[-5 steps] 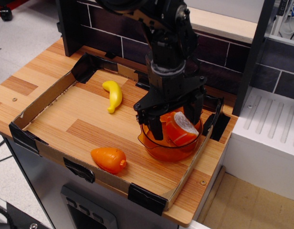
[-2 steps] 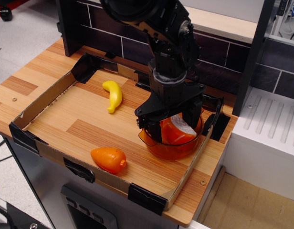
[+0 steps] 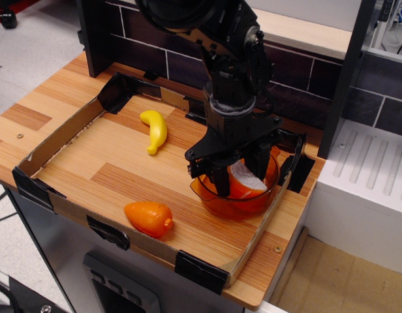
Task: Take sushi out of pot
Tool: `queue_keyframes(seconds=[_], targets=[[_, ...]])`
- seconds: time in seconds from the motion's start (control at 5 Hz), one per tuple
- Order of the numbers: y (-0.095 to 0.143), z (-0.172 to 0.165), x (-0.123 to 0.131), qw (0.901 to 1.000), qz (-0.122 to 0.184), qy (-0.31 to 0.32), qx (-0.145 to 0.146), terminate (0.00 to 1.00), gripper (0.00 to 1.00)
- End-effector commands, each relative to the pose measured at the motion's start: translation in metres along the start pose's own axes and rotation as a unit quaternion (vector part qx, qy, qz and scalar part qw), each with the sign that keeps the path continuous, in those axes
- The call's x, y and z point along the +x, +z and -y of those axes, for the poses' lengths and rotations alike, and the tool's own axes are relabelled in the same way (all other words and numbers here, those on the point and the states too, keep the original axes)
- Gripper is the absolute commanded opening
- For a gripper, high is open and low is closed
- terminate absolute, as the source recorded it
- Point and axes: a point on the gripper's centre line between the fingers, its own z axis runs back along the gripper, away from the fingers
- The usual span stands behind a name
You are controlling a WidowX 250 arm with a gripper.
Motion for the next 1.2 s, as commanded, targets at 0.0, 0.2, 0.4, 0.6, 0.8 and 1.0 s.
queue_keyframes(seconds=[0.0,0.2,0.4,0.6,0.8,1.0], targets=[[0.069,0.020,0.014,0.9980,-0.013,0.001,-0.062,0.00,0.00],[0.106,0.022,0.018,0.9964,-0.009,0.019,-0.082,0.00,0.00],[0.132,0.010,0.023,0.9965,-0.023,0.016,-0.079,0.00,0.00],[0.136,-0.016,0.033,0.9990,-0.041,-0.001,-0.016,0.00,0.00],[0.126,-0.047,0.052,0.9998,-0.015,0.010,-0.006,0.00,0.00],[0.106,-0.068,0.070,0.9998,-0.014,0.007,0.011,0.00,0.00]])
